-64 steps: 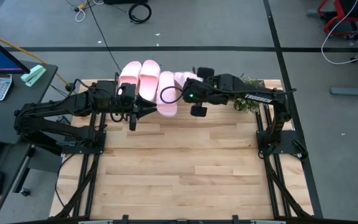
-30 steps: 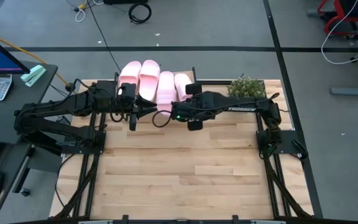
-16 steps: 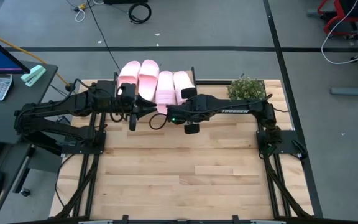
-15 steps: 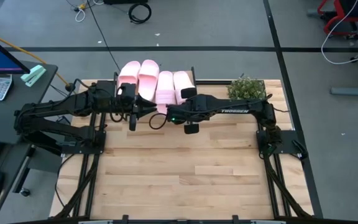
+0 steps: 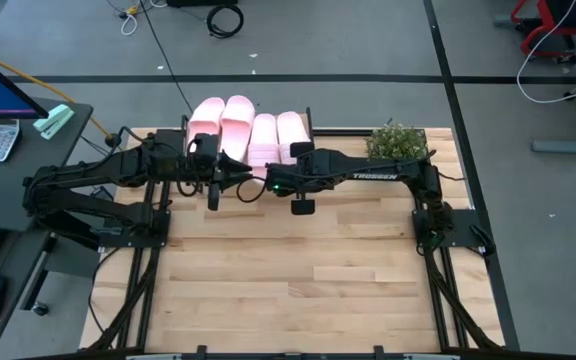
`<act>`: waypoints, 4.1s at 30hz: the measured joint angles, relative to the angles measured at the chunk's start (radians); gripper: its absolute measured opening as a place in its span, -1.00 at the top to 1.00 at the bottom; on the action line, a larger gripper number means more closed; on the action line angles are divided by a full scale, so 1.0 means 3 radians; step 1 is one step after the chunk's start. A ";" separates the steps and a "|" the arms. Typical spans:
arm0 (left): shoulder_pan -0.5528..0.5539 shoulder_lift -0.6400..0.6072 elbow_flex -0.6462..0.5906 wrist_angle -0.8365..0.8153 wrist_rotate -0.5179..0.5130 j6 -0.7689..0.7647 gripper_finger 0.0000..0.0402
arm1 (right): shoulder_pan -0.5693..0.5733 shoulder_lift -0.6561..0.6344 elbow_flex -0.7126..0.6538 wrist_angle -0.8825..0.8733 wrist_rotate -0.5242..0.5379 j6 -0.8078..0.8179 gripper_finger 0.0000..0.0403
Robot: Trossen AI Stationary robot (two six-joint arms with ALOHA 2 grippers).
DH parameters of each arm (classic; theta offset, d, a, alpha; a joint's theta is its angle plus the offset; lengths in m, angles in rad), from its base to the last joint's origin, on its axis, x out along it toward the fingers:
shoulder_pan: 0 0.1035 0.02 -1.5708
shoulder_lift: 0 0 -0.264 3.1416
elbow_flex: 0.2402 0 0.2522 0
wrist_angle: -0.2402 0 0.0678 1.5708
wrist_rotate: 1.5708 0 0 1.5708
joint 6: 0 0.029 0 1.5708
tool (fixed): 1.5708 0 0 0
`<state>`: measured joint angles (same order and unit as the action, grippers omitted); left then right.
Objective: Pick and place slides into the shelf
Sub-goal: Put the pink slides on the shelf, then return to Home Position
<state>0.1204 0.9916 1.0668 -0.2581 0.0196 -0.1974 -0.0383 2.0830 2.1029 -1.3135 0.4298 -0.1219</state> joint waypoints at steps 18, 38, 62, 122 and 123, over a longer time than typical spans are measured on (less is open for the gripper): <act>0.0000 -0.0001 0.0000 -0.0004 0.0000 -0.0003 0.52 | -0.0067 -0.0037 0.0041 -0.0040 -0.0038 -0.0033 0.82; 0.0000 -0.0001 0.0000 -0.0004 0.0000 -0.0028 0.54 | -0.0212 -0.0037 0.0042 -0.0013 -0.0032 -0.0098 0.69; -0.0001 -0.0001 0.0000 -0.0005 0.0000 -0.0090 0.56 | -0.0288 -0.0034 0.0041 -0.0005 -0.0249 -0.0127 0.08; -0.0088 0.0009 -0.0001 -0.0007 -0.0003 -0.0100 0.53 | -0.0554 -0.0039 0.0068 0.0062 -0.1162 -0.0058 -0.41; -0.0088 0.0009 -0.0001 -0.0007 -0.0003 -0.0100 0.52 | -0.0536 -0.0064 0.0075 0.0063 -0.1160 -0.0060 -0.41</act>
<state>0.0940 0.9943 1.0664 -0.2601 0.0189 -0.2273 -0.1990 2.0639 2.1254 -1.2945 0.0816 -0.1398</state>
